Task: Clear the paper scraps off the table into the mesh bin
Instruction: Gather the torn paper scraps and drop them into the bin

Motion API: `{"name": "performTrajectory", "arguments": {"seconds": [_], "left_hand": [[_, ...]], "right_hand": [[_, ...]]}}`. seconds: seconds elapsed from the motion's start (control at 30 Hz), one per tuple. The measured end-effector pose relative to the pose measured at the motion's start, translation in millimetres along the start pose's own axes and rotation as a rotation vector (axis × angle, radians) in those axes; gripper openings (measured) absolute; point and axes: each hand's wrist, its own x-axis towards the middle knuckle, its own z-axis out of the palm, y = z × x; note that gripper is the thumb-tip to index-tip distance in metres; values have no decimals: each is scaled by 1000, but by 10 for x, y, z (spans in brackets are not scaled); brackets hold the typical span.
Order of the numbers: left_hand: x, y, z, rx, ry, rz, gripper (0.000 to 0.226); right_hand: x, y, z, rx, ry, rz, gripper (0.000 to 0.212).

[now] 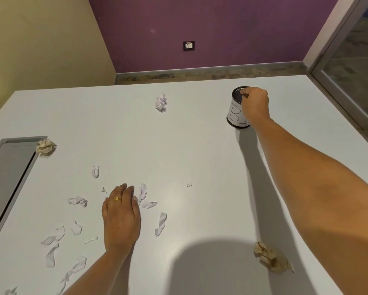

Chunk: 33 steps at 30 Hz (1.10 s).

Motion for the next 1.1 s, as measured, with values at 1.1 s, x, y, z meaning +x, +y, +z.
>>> {"name": "performTrajectory", "arguments": {"seconds": [1.1], "left_hand": [[-3,-34,-5,15,-27,28,28]], "right_hand": [[-3209,320,809,-148,-802,-541,45]]}}
